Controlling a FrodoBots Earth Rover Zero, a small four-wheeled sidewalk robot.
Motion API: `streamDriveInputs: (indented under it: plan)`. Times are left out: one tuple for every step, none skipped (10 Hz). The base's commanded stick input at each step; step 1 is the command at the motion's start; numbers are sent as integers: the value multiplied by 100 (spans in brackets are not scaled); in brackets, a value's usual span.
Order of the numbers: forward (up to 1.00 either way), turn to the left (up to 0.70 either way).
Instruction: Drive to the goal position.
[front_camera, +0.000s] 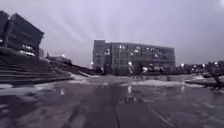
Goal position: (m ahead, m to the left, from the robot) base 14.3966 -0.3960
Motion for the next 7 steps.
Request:
streamDriveInputs:
  plan:
    - [100,-16]
    - [100,0]
    - [100,0]
    - [100,0]
    - [100,0]
    - [100,0]
    - [100,0]
